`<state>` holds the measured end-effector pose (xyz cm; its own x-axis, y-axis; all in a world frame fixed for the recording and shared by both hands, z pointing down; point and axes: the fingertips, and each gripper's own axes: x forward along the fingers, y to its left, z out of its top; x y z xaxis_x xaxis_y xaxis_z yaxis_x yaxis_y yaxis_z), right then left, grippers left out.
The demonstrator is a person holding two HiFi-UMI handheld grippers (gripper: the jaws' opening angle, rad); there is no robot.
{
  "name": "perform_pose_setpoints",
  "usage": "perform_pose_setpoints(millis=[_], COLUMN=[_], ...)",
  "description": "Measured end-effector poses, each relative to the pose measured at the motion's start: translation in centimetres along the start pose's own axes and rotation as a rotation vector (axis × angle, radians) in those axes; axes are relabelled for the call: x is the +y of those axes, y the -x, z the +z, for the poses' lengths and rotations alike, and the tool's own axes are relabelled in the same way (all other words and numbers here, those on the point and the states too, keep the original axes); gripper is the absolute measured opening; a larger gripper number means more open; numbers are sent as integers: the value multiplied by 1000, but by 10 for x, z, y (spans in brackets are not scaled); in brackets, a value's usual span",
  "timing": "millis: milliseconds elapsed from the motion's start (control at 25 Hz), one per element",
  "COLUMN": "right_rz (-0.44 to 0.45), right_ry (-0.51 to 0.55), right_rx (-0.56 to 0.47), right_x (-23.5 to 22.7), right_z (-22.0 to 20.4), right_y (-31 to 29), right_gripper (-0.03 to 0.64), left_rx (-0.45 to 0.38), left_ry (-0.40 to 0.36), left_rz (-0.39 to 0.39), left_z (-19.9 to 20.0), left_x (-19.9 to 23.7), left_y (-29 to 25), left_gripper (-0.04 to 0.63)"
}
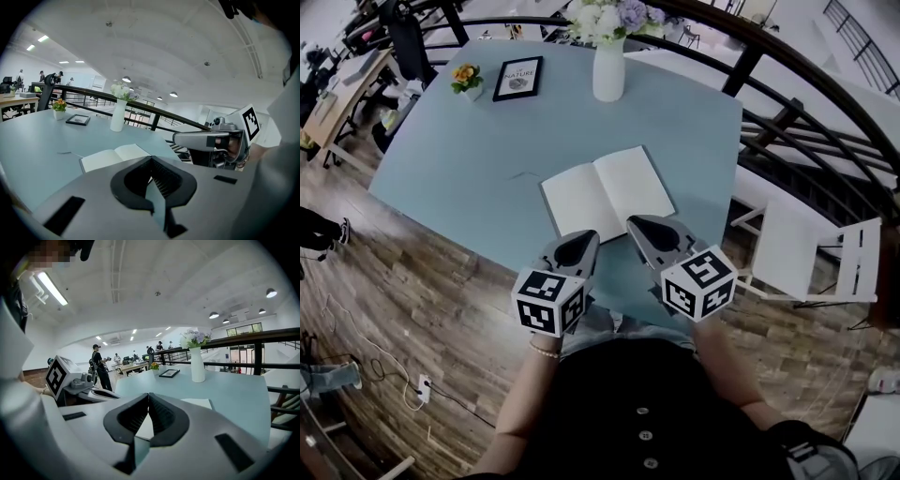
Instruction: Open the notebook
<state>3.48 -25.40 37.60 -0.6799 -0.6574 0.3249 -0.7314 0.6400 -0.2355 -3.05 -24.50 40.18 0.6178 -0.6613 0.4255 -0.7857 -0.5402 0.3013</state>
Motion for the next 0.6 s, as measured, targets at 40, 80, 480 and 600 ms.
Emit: perform_pose_setpoints(millis=[40,80,480,600], right_rz=[9,20,86,95], right_ry=[5,10,56,61], right_rx=[-1,-3,31,52], right_x=[2,5,25,30], right_z=[0,0,-12,-19], right_y=[1,1,-2,-4], right_gripper=[6,6,6,6], left_rx=[-1,-1,28,37], left_ry=[1,1,8,12], left_rz=[0,1,17,16], left_z=[-1,-1,-17,-23], left_x=[-1,-2,-2,-3], left_y=[1,2,7,8], left_gripper=[17,17,17,17])
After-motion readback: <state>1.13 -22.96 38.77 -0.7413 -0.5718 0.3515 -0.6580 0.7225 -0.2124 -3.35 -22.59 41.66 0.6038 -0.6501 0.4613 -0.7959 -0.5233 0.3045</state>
